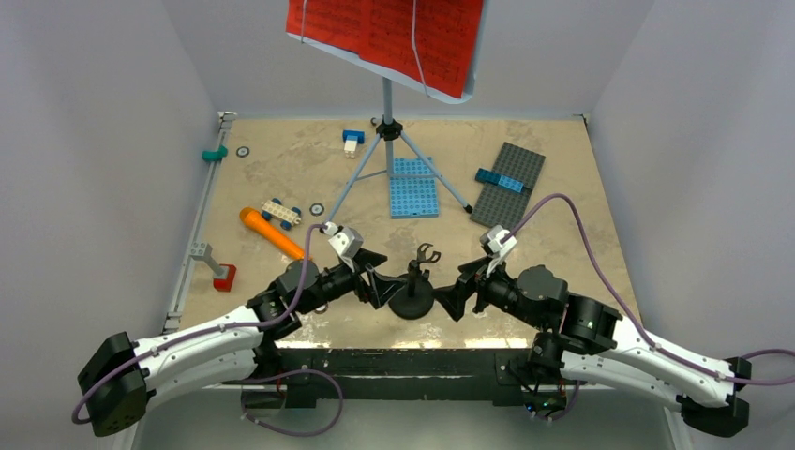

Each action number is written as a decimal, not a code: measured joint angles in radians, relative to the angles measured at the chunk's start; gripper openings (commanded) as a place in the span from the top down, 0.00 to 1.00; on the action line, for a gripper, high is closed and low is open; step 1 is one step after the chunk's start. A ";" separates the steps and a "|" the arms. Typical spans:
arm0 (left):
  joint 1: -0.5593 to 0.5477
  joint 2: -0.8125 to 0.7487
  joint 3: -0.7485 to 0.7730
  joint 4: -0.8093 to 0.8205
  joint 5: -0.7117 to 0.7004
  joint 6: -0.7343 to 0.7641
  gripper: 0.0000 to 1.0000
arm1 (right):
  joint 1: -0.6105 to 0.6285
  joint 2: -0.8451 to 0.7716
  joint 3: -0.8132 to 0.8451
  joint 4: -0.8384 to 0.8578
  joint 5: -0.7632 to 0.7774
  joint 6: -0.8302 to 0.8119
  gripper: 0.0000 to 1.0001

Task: Pack up the instrument practice props

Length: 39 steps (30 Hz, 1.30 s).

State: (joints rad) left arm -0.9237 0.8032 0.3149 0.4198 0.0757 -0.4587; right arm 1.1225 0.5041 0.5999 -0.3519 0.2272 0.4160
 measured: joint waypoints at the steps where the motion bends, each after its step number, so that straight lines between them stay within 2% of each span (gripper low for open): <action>1: -0.014 0.011 0.003 0.016 0.000 0.017 0.17 | 0.000 0.001 -0.004 0.000 0.002 0.005 0.03; 10: -0.068 0.108 0.005 0.145 -0.005 0.103 0.23 | 0.000 0.000 -0.042 0.008 0.023 0.042 0.04; 22: -0.081 0.264 0.088 0.179 -0.017 0.149 0.35 | 0.000 0.006 -0.044 0.008 0.026 0.056 0.05; 28: -0.081 0.317 0.129 0.185 -0.018 0.167 0.51 | 0.000 0.003 -0.046 0.008 0.027 0.062 0.05; 34: -0.083 0.334 0.135 0.175 -0.020 0.177 0.62 | 0.000 0.003 -0.046 0.008 0.042 0.062 0.05; 37: -0.086 0.335 0.138 0.168 -0.020 0.186 0.75 | 0.000 0.003 -0.046 0.008 0.045 0.062 0.05; 39: -0.087 0.336 0.142 0.165 -0.025 0.208 0.77 | 0.000 0.003 -0.046 0.008 0.045 0.062 0.05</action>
State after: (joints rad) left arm -1.0107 1.1397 0.4568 0.5846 0.0509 -0.2512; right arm 1.1225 0.5072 0.5537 -0.3443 0.2718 0.4782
